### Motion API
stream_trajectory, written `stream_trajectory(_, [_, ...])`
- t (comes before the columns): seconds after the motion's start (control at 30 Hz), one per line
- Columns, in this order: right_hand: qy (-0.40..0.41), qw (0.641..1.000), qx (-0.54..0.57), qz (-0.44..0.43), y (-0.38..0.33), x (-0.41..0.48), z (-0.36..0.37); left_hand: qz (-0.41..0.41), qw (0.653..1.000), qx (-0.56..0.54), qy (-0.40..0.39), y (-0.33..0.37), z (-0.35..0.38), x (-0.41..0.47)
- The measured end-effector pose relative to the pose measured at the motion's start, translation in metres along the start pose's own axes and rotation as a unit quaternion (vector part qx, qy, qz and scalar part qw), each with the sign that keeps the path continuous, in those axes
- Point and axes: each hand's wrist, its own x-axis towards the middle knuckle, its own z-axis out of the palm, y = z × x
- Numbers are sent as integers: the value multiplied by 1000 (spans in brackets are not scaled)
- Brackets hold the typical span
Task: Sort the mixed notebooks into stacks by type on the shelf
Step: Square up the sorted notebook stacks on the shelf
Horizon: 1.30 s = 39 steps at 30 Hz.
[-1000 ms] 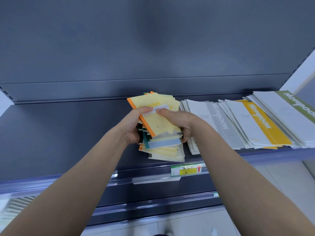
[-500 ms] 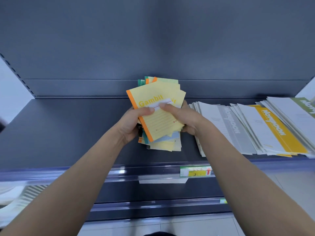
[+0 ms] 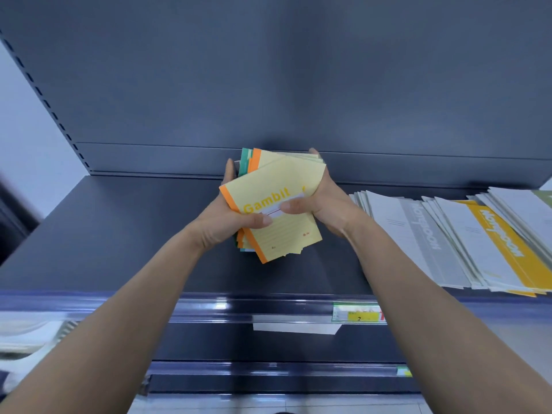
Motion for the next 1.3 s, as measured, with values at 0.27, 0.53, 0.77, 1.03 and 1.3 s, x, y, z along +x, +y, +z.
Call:
stream_trajectory(0.27, [0, 999, -40, -18, -3, 1, 4, 16, 996, 86, 27, -10, -8, 7])
stream_trajectory(0.53, [6, 997, 79, -8, 9, 3, 18, -20, 999, 38, -30, -11, -7, 7])
stream_trajectory(0.77, [60, 990, 121, 29, 8, 12, 23, -11, 999, -9, -41, -16, 6, 5])
stream_trajectory(1.03, [62, 992, 109, 28, -3, 14, 19, 6, 999, -50, -18, 2, 11, 7])
stream_trajectory(1.3, [21, 980, 189, 62, 2, 13, 13, -14, 991, -124, 41, -9, 20, 9])
